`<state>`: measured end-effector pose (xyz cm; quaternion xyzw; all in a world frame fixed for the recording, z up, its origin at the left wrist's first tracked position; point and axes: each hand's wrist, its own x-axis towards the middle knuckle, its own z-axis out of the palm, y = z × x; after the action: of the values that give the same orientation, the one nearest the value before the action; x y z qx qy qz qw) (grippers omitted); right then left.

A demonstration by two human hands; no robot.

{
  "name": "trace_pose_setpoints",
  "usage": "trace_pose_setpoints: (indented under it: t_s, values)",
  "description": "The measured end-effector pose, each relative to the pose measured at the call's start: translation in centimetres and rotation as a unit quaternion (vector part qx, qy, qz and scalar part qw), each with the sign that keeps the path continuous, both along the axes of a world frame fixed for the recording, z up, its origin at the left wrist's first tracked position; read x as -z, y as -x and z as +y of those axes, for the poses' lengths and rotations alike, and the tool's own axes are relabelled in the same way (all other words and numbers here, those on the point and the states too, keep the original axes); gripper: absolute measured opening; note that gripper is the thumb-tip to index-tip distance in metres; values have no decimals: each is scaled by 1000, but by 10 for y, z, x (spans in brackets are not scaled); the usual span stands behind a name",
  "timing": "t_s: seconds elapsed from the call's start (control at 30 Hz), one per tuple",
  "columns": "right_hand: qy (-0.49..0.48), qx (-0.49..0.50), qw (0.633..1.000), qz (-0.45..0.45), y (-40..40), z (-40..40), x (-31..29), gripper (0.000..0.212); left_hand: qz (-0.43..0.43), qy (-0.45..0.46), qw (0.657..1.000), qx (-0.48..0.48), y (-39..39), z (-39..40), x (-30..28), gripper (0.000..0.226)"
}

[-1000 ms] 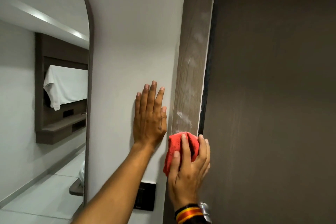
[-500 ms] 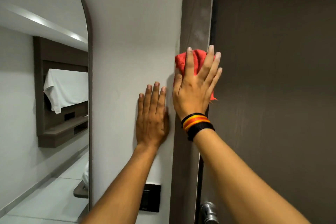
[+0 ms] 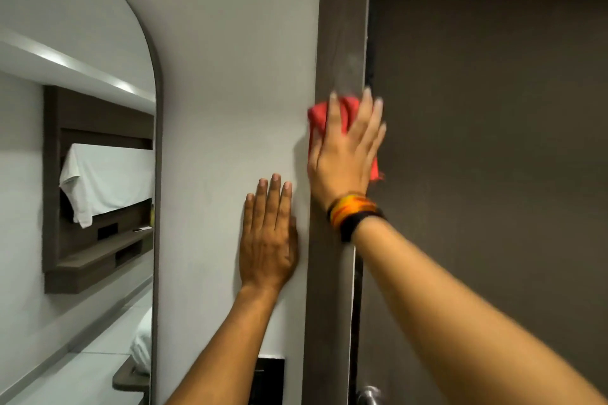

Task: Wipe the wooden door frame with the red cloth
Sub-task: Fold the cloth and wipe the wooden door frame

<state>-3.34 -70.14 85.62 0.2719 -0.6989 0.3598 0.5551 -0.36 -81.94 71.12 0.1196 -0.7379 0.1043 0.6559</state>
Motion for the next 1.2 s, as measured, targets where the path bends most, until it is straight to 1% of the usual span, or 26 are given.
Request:
trace_pose_setpoints:
  t_s: [0.07, 0.13, 0.2, 0.33, 0.37, 0.4, 0.47, 0.53, 0.63, 0.7, 0.73, 0.8, 0.83, 0.9, 1.03, 1.13, 1.2]
  values:
    - [-4, -1, 1000, -3, 0, 4, -58, 59, -1, -2, 1000, 3, -1, 0, 0, 58]
    - [-10, 7, 1000, -4, 1, 6, -77, 58, -5, -2, 1000, -4, -2, 1, 0, 57]
    - [-9, 8, 1000, 3, 1, 7, -55, 58, -6, -2, 1000, -3, -2, 2, 1, 57]
    - [-18, 10, 1000, -14, -6, 9, 44, 58, -12, -6, 1000, -12, -2, 3, -2, 57]
    - [-24, 7, 999, -23, -5, 9, 54, 59, -12, -7, 1000, -16, -2, 3, -1, 58]
    - [-24, 3, 999, -27, -4, 8, 50, 59, -11, -3, 1000, -15, 0, 2, -2, 58]
    - [-19, 12, 999, -25, -3, 6, 17, 59, -9, -3, 1000, -2, 0, 0, -1, 58]
    - [-25, 14, 999, -13, -2, 3, -38, 61, -5, -2, 1000, -6, 1, -1, 1, 58]
    - [-60, 5, 998, -10, 1, 11, -131, 62, -7, -7, 1000, -12, 3, -2, 1, 59]
    - [-82, 3, 996, -19, 1, 20, -178, 62, -12, -10, 1000, -13, 3, -2, 2, 58]
    - [-89, 4, 996, -27, 0, 23, -191, 62, -14, -11, 1000, -13, 4, -2, 2, 58]
    - [-94, -1, 995, -31, -2, 25, -194, 62, -13, -12, 1000, -13, 4, -3, 2, 59]
    - [-88, -7, 996, -26, -2, 26, -184, 62, -14, -9, 1000, -11, 4, -2, 3, 59]
    - [-75, -19, 997, -8, 0, 25, -145, 60, -14, -4, 1000, -15, 4, -2, 5, 61]
    - [-52, -26, 998, 0, 1, 21, -24, 59, -13, -12, 1000, -13, 1, 4, 2, 61]
    - [-60, -17, 997, -35, -3, 20, 68, 64, -35, -19, 999, -2, -6, 10, 0, 62]
    - [-76, -22, 995, -63, -5, 23, 115, 67, -59, -47, 997, 36, -14, 15, -2, 62]
